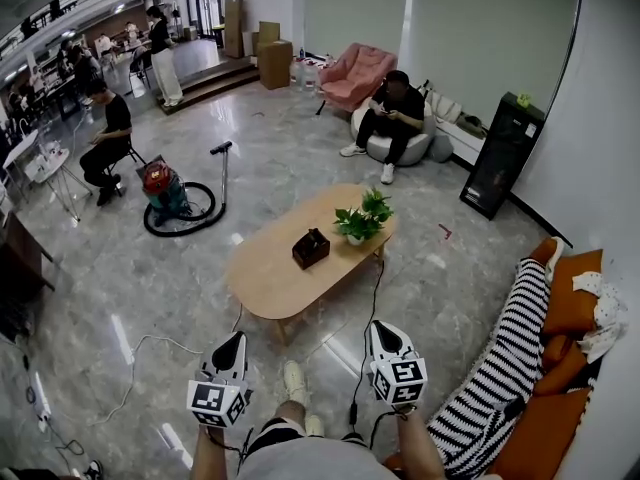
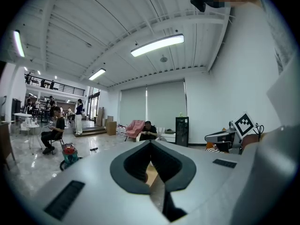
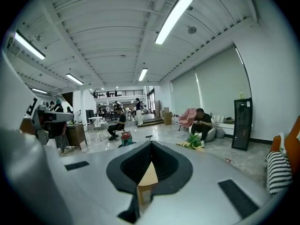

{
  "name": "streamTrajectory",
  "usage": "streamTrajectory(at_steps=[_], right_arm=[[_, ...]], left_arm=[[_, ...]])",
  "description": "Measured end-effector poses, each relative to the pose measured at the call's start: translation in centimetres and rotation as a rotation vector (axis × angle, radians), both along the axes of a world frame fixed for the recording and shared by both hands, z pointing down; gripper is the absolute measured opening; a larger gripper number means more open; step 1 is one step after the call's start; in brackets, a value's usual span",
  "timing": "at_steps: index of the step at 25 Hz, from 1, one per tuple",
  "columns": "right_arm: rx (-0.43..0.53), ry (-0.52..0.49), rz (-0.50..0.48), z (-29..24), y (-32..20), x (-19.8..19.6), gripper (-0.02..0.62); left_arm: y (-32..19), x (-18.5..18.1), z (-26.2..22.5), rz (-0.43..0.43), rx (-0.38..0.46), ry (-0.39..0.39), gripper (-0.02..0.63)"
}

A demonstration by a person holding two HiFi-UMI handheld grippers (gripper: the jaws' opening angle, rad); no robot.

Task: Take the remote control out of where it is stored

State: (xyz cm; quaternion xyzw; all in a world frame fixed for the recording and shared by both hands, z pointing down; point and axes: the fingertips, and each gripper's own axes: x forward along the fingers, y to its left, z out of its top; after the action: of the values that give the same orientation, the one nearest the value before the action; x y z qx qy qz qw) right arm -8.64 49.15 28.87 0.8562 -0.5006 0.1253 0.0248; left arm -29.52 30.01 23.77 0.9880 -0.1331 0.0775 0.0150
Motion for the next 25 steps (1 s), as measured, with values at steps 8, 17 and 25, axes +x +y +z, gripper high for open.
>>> streamTrajectory(at_steps=[8, 17, 25], right_arm=[[-0.049, -0.006, 0.004, 1.5, -2.8, 4.2, 0.003], [-0.102, -0.007, -0.042, 2.2, -9.8, 10.7, 0.003], [-0.111, -0.002, -0.084, 2.3, -17.1, 15.3, 0.005]], left_arm=[[-3.1, 6.5, 1.0, 0.044, -0.015, -0.003, 0.006], [-9.4, 14.4, 2.1, 0.051, -0.043, -0.025, 0.006], [-15.1, 19.7, 2.9, 0.043, -0.054, -0.039, 0.006]])
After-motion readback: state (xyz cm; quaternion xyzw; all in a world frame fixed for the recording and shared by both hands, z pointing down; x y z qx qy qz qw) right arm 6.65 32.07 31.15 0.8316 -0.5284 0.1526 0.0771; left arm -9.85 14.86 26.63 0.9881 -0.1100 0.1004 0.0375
